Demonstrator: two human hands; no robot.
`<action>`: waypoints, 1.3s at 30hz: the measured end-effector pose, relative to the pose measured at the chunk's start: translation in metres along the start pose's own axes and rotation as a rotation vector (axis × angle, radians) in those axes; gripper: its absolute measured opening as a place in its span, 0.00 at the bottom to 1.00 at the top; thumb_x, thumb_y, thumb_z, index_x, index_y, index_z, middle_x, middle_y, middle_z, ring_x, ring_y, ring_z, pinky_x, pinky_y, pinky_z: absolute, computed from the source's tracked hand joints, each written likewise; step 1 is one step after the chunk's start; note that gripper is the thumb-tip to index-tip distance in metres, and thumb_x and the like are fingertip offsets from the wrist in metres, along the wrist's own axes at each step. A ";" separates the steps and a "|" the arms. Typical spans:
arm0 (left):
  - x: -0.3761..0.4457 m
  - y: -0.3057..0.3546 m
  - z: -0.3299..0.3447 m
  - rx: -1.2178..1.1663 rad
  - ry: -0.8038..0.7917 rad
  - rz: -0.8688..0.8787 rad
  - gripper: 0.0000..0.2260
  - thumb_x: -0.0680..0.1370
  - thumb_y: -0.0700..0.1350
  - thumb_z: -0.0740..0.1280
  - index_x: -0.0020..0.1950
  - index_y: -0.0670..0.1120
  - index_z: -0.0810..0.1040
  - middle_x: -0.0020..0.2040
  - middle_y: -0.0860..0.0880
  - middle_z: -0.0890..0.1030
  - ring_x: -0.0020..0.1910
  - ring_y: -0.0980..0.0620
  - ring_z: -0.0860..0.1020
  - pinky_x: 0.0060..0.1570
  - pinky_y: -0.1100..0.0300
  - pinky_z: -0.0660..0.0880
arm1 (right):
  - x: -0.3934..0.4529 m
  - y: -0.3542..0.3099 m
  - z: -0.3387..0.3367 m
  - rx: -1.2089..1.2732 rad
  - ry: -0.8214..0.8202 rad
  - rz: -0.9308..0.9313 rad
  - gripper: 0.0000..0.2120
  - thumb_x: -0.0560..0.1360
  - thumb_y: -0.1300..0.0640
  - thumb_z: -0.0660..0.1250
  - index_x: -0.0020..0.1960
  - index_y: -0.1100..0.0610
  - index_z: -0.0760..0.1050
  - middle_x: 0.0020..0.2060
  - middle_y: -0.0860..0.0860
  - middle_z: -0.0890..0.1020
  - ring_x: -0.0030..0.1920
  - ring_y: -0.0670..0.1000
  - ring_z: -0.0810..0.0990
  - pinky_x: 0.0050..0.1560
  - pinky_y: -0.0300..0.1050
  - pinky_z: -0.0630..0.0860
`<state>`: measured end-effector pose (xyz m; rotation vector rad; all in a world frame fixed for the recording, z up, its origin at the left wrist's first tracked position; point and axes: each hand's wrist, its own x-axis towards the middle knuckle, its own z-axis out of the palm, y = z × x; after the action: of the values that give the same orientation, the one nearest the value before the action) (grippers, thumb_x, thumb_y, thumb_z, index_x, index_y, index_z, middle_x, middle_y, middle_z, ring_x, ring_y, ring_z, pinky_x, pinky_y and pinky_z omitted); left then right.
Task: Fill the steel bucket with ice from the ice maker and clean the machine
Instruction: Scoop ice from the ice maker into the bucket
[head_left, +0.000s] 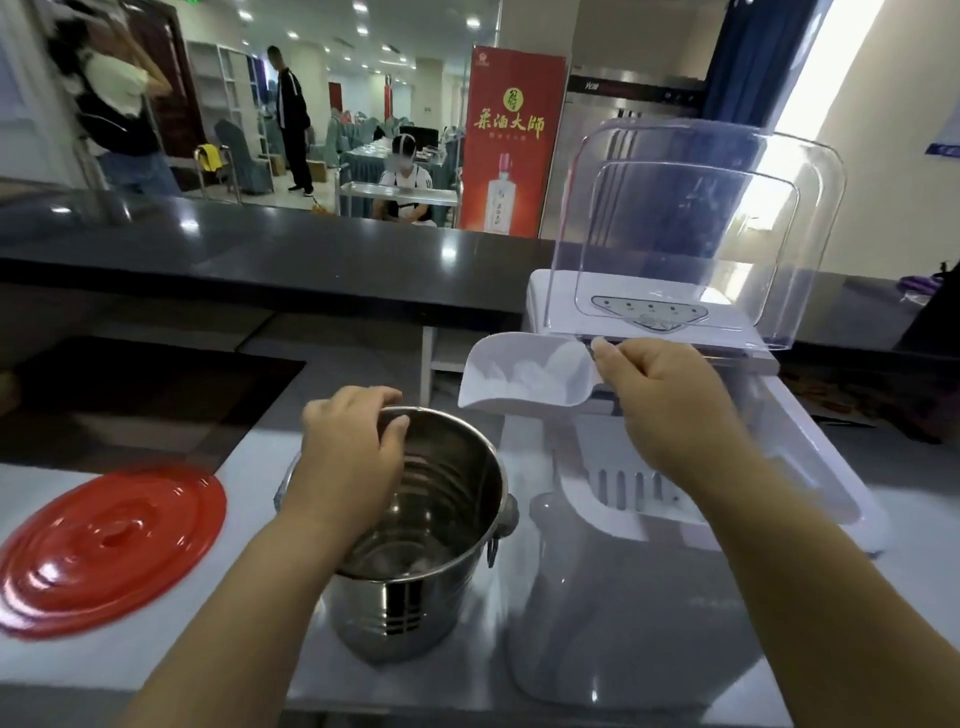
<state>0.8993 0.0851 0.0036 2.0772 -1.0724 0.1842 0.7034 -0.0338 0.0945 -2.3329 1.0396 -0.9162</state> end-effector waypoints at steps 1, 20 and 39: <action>0.001 -0.007 0.000 0.054 -0.005 -0.017 0.13 0.78 0.44 0.64 0.61 0.45 0.77 0.59 0.46 0.78 0.60 0.43 0.72 0.60 0.55 0.61 | 0.001 -0.001 0.004 -0.035 0.000 -0.006 0.23 0.81 0.48 0.55 0.43 0.67 0.76 0.36 0.62 0.79 0.37 0.59 0.74 0.41 0.53 0.72; 0.008 -0.045 -0.016 -0.018 -0.216 -0.201 0.12 0.81 0.44 0.58 0.62 0.45 0.74 0.57 0.45 0.77 0.48 0.54 0.68 0.48 0.60 0.63 | -0.001 -0.022 0.043 -0.423 -0.032 -0.255 0.15 0.81 0.48 0.55 0.46 0.55 0.74 0.42 0.50 0.76 0.44 0.52 0.74 0.44 0.46 0.71; 0.019 -0.018 -0.033 -0.140 -0.091 0.090 0.18 0.78 0.47 0.65 0.67 0.46 0.72 0.59 0.49 0.76 0.56 0.56 0.71 0.54 0.62 0.67 | -0.010 -0.005 0.028 -0.122 0.231 0.013 0.19 0.81 0.49 0.53 0.41 0.58 0.74 0.35 0.50 0.77 0.38 0.52 0.73 0.37 0.47 0.65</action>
<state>0.9319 0.1025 0.0245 1.9295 -1.2005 0.0581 0.7204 -0.0202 0.0744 -2.3560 1.2322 -1.1685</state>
